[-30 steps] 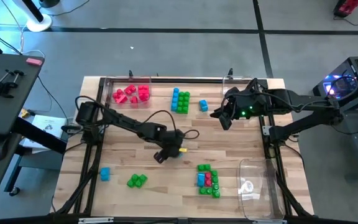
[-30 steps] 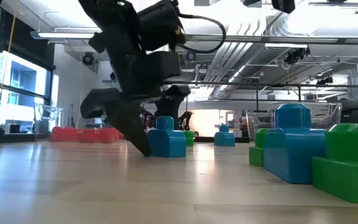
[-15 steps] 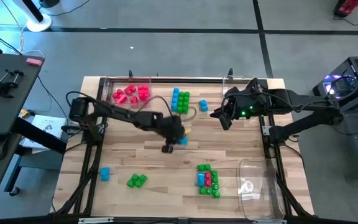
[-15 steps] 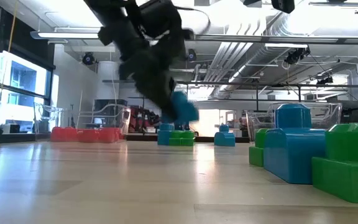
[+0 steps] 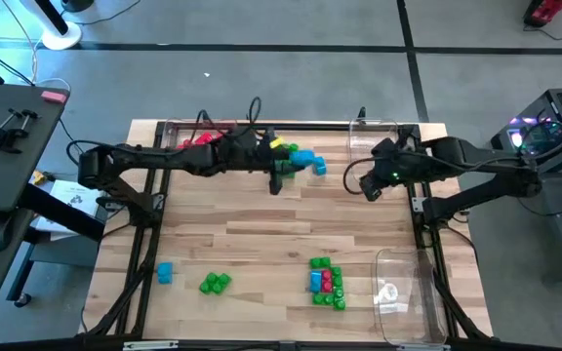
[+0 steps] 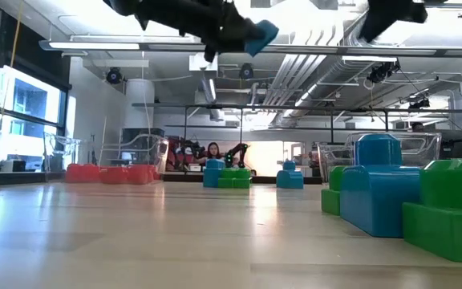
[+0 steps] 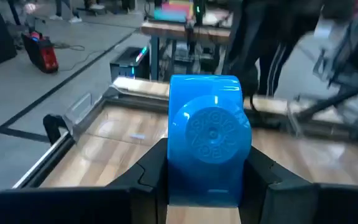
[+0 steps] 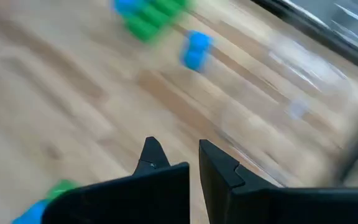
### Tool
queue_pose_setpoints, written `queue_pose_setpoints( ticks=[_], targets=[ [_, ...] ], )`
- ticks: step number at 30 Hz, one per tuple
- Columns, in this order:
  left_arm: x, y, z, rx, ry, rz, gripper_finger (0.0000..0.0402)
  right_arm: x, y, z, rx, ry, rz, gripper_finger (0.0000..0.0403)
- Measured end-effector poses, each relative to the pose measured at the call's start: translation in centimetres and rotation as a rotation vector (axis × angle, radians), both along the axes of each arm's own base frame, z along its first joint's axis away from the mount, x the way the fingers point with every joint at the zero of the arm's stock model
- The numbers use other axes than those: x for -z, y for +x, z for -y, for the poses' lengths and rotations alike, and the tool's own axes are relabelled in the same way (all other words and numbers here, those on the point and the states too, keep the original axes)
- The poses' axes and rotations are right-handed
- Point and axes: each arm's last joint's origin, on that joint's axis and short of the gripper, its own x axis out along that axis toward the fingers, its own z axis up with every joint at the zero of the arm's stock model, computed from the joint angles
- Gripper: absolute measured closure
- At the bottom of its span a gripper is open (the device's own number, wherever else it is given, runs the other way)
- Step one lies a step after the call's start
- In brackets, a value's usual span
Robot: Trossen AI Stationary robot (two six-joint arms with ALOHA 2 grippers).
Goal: Sort blocks
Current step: Put the blue game piece into the top right transparent bin
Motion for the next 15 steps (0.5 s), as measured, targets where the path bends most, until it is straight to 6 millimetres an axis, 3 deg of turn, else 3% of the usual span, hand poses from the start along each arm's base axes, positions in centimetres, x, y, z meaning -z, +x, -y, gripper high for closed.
queue_pose_setpoints(
  ticks=[6, 15],
  targets=[
    [0.0, 0.2, 0.9, 0.034, -0.103, 0.02, 0.0302, 2.5, -0.6, 2.9, 0.207, 0.045, -0.114, 0.0403],
    [-1.1, 1.1, 3.4, 0.037, -0.062, -0.017, 0.0302, 8.4, -0.3, 9.0, 0.32, 0.089, -0.039, 0.0403]
  ],
)
